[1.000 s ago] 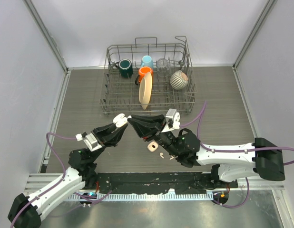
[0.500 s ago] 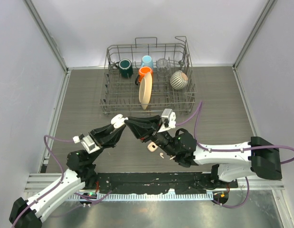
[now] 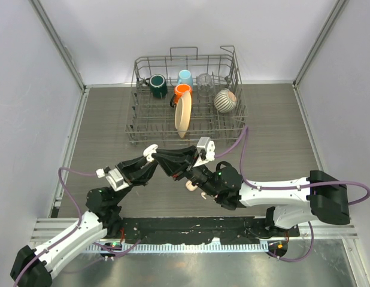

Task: Insert the wireless bluetooth earbuds into the charging case
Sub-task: Place the earbud in the charging case.

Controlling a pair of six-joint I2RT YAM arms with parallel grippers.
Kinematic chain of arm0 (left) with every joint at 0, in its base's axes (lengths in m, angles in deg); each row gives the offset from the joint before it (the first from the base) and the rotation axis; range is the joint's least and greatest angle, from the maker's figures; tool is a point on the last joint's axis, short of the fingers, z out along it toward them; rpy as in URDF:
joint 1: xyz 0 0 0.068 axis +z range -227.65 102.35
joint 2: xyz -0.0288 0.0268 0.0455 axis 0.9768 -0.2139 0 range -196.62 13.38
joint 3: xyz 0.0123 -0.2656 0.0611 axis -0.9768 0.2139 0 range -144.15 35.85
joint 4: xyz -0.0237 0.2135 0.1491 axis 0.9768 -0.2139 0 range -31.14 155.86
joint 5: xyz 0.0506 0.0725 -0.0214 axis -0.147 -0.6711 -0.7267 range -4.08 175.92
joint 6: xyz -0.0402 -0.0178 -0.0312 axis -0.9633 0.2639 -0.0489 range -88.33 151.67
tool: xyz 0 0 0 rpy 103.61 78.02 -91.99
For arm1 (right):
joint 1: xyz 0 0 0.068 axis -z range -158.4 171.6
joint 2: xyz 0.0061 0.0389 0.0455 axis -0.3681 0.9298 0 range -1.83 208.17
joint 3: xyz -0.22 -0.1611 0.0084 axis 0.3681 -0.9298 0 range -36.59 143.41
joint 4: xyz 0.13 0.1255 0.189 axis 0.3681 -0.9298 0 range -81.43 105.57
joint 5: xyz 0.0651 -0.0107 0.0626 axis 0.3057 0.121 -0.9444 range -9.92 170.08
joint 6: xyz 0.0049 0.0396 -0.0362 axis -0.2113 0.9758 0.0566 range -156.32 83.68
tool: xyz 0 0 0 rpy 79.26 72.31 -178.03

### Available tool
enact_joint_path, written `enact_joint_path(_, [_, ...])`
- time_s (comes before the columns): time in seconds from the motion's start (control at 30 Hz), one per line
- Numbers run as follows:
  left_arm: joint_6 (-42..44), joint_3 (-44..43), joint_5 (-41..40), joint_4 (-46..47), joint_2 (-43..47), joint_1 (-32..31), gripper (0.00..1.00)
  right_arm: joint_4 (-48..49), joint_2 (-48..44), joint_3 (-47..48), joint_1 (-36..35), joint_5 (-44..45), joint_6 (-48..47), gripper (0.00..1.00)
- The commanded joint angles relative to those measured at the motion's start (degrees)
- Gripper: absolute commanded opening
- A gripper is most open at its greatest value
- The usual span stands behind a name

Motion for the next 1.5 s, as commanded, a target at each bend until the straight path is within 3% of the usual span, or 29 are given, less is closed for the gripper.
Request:
enact_joint_path(0.0, [0.69, 2.98, 0.77, 4.14, -0.98, 0.15, 0.00, 2.31, 0.24, 2.52, -0.45, 0.05, 0.41, 0.01])
enact_joint_path(1.47, [-0.54, 1.49, 3.06, 7.92, -2.21, 0.15, 0.00, -1.73, 1.56, 1.29, -0.89, 2.77, 2.78, 0.01])
